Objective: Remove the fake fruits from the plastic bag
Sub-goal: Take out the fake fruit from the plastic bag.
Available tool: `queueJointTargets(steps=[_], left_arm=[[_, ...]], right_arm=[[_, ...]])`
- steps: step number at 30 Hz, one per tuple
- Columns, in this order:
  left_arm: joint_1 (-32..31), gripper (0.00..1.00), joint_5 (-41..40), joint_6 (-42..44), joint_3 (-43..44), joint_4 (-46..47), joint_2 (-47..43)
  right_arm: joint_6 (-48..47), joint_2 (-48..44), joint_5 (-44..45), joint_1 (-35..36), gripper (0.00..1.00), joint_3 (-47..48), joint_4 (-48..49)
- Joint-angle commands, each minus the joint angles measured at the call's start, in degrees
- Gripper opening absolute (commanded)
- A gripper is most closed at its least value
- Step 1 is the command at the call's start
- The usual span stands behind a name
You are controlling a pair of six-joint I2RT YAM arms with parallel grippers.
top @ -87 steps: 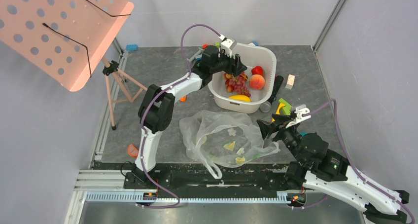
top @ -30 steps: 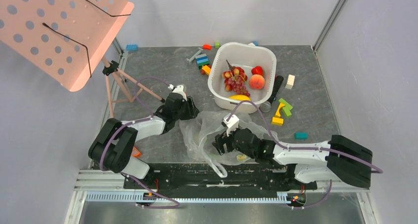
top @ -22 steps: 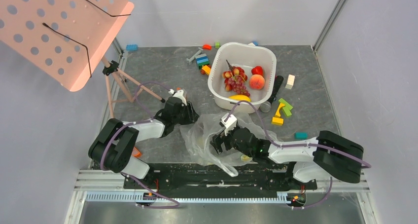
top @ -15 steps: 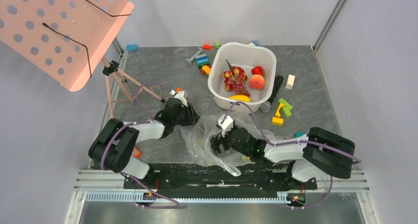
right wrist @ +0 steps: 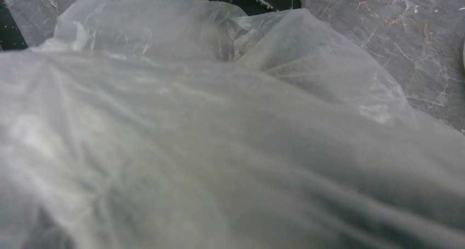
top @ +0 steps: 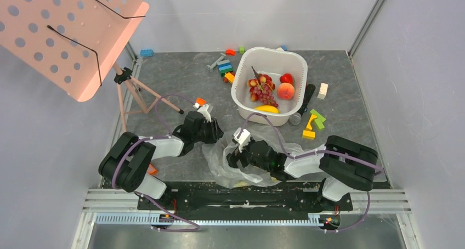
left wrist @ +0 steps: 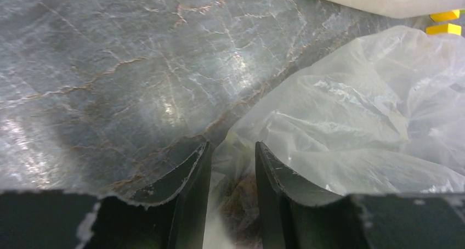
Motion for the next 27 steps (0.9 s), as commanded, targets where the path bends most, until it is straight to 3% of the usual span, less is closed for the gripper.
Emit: queueJointTargets(steps=[1, 11, 18, 20, 25, 27], left_arm=[[-1.1, 0.41, 4.1, -1.3, -0.5, 2.9, -0.5], [-2.0, 0.4, 8.4, -2.4, -1.6, 4.6, -1.5], [-2.1, 0.39, 9.5, -3.0, -2.4, 6.0, -1.1], [-2.1, 0.41, 9.4, -3.1, -2.4, 6.1, -0.9], [-2.0, 0.44, 8.6, -3.4, -2.1, 6.1, -0.8], [-2.0, 0.46, 7.9, -3.5, -1.9, 5.5, -0.7]], right_arm=[[-0.5, 2.7, -0.9, -0.2, 0.98, 4.0, 3.0], [0.1, 8.1, 0.1, -0.2, 0.98, 7.9, 2.7], [0.8, 9.3, 0.3, -0.2, 0.7, 8.2, 2.7], [0.9, 8.5, 0.6, -0.2, 0.66, 7.5, 2.3], [0.8, 4.9, 0.5, -0.2, 0.43, 5.3, 0.3], [0.8, 3.0, 0.2, -0.2, 0.39, 4.3, -0.8]])
